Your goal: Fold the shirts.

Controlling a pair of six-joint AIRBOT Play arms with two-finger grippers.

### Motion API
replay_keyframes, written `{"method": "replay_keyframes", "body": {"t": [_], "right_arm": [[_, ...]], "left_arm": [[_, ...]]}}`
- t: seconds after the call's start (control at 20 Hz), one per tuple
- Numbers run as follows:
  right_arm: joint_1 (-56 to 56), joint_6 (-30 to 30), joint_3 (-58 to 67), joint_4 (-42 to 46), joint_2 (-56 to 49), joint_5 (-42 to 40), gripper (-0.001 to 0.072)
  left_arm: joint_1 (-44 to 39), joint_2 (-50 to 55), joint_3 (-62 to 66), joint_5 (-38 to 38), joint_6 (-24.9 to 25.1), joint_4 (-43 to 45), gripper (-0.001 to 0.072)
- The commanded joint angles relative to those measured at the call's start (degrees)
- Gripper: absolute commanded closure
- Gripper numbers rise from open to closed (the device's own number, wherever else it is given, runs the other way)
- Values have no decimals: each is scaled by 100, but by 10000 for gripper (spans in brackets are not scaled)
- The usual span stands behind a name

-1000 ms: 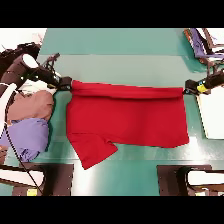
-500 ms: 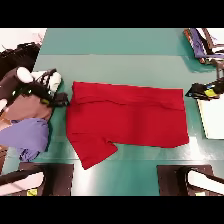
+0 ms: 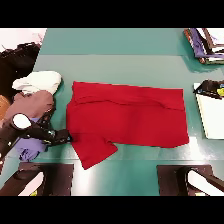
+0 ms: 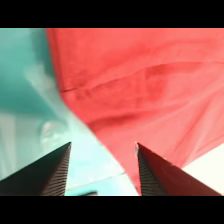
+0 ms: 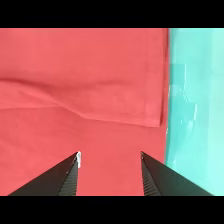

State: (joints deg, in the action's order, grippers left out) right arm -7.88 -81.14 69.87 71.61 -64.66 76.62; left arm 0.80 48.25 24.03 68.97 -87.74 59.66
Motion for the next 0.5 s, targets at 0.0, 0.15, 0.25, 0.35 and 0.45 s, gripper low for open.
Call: {"method": "replay_keyframes", "body": {"t": [0.0, 0.15, 0.25, 0.35, 0.45], "right_arm": [[197, -7, -2, -7, 42, 35, 270], [243, -109, -2, -7, 42, 57, 270], [214, -129, -4, 20, 42, 223, 270], [-11, -127, -114, 22, 55, 647, 270], [-463, -127, -658, 98, 245, 868, 270]], "left_arm": [[0, -140, -487, -551, 269, -706, 237], [0, -140, -684, -737, 273, -852, 238], [2, -140, -688, -772, 317, -964, 463], [2, -140, -686, -787, 772, -1414, 684], [2, -140, -557, -619, 839, -1541, 684]]}}
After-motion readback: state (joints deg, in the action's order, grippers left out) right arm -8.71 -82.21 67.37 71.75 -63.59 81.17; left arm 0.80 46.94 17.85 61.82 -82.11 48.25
